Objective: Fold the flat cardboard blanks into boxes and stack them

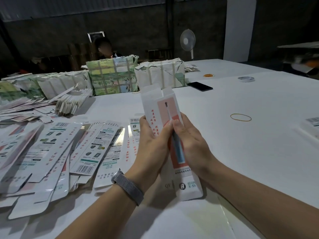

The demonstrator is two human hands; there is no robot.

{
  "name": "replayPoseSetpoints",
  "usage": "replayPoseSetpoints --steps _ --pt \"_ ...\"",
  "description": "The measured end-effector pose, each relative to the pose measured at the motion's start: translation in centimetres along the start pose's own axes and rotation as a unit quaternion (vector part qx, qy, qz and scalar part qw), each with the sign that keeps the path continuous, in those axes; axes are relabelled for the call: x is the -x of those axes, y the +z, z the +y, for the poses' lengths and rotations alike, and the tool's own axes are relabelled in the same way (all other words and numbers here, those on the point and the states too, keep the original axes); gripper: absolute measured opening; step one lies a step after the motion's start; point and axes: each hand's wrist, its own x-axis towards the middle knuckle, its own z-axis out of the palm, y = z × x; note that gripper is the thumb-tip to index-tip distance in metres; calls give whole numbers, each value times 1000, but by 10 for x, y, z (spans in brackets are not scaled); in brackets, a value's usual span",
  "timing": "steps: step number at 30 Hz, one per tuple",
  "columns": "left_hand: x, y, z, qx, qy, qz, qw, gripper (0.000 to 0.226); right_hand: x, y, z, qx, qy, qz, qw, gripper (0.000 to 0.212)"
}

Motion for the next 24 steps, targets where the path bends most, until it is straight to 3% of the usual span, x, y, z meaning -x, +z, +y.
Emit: replayPoseSetpoints --steps 6,11,17,21,24 --pt "3 6 -2 30 -9 7 999 35 -1 3 3 -12 -2 -14 1000 56" --pt "0 4 3 -4 2 -5 1000 42 -5 3 8 -14 -2 -26 1000 50" --pt "0 2 6 -12 3 -14 1000 39 -8 -8 2 -6 -20 17 1000 29" --pt "-5 -3 5 -47 0 -19 999 31 -6 -4 6 33 -29 44 998 49" --pt "-8 -6 4 -71 11 -14 997 37 -4 0 9 95 -62 72 991 39"
